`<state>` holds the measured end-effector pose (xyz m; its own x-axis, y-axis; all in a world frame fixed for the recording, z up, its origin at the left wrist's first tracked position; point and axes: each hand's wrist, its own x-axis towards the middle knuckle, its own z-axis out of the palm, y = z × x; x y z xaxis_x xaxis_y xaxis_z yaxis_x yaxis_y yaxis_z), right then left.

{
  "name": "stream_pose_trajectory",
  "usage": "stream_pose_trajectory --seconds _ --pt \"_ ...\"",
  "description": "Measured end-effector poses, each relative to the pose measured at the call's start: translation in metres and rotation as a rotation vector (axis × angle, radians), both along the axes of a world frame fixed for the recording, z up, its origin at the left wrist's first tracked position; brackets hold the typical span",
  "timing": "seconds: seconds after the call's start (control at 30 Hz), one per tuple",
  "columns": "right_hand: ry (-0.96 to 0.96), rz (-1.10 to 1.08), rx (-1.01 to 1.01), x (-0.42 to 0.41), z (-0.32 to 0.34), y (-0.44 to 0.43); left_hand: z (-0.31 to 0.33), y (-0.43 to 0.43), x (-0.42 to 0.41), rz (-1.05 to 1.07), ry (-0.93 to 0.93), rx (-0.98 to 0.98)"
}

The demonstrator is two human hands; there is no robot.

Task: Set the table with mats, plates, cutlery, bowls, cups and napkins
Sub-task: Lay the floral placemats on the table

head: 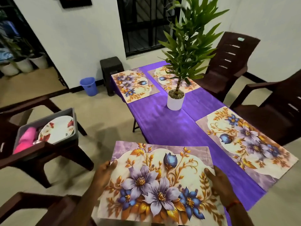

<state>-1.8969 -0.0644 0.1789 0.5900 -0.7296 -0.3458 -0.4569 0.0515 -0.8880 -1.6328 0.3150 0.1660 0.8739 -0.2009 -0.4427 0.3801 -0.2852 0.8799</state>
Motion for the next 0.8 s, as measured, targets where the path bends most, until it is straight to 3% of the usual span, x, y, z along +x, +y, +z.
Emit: stream_pose_trajectory --seconds 0.53,0.8 --pt "0.021 -0.373 0.093 0.010 -0.033 -0.014 -0.008 -0.146 0.122 -0.269 -0.084 0.118" --pt "0.166 -0.665 0.025 0.019 -0.047 0.010 -0.023 -0.230 0.184 -0.638 -0.194 0.207"
